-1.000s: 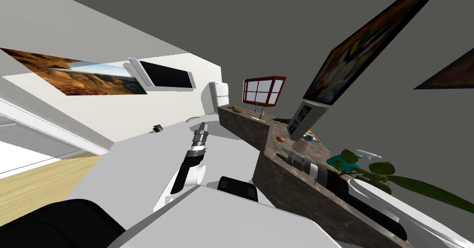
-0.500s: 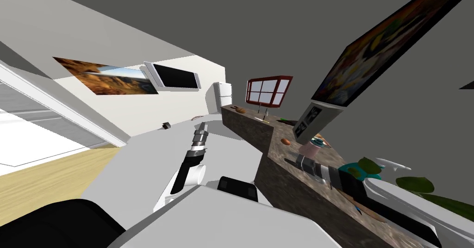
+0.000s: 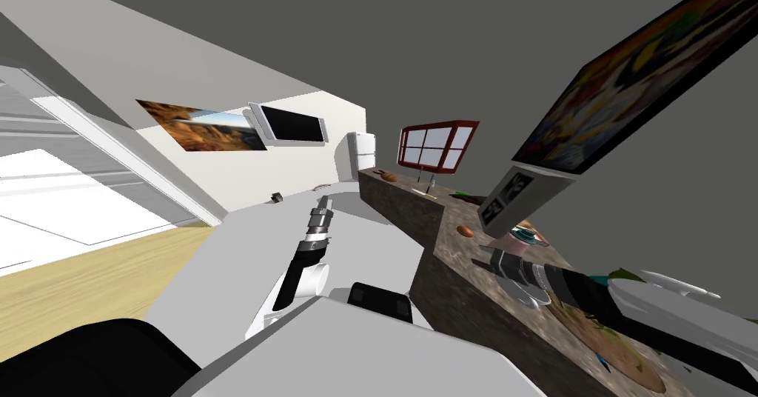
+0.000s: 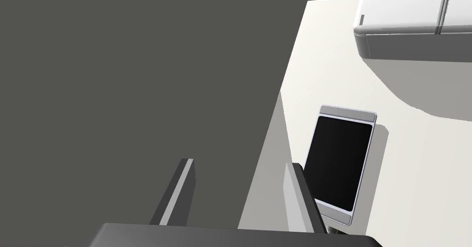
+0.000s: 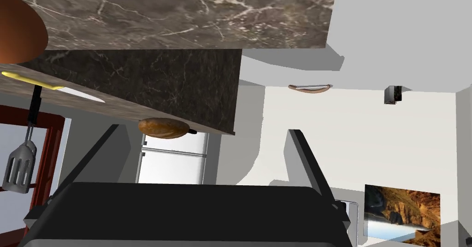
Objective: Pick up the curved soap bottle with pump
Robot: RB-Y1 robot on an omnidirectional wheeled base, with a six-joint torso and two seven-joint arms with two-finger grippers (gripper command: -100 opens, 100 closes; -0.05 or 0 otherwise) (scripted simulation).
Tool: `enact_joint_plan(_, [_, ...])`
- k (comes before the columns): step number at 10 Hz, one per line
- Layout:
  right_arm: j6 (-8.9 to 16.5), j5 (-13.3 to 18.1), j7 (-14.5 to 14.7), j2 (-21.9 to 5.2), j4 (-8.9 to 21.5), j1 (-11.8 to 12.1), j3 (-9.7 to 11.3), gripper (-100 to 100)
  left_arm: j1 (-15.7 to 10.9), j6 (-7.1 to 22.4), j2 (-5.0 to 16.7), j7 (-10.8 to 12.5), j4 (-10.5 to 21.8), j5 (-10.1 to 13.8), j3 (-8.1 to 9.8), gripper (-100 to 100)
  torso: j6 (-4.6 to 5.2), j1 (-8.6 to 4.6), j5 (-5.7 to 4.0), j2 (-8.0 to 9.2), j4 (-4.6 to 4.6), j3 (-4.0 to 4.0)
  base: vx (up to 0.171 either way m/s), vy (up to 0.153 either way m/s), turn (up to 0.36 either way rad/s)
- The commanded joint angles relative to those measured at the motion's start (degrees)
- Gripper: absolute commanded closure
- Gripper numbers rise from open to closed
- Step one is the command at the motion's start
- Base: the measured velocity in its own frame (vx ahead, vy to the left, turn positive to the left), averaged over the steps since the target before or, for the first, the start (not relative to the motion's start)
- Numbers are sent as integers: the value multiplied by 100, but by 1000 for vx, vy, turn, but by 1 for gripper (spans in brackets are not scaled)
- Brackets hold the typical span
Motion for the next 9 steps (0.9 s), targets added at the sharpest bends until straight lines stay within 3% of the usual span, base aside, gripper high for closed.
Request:
enact_joint_plan(1, [-76,177,-7,-286,258,137,-103,-100,0,0,0,0,0,0,0,0,0,0,0,0,0,0,-1,16,151])
enact_joint_plan(2, [-76,177,-7,-430,258,137,-103,-100,-1,0,0,0,0,0,0,0,-2,1,0,0,0,0,0,8,60])
enact_joint_plan(5, [-181,540,-66,-953,722,167,-130,-100,0,0,0,0,0,0,0,0,0,1,0,-1,0,0,4,8,105])
enact_joint_plan(7, [-181,540,-66,-1061,722,167,-130,-100,0,0,0,0,0,0,0,0,1,0,-1,-1,0,0,3,1,35])
enact_joint_plan(8, [-231,709,-94,-1336,936,185,-143,-100,0,0,0,0,0,0,0,0,2,-2,-2,0,0,0,5,7,135])
enact_joint_plan(9, [-231,709,-94,-1336,936,308,-144,-100,0,0,0,0,0,0,0,0,-3,1,1,-1,0,0,7,-1,74])
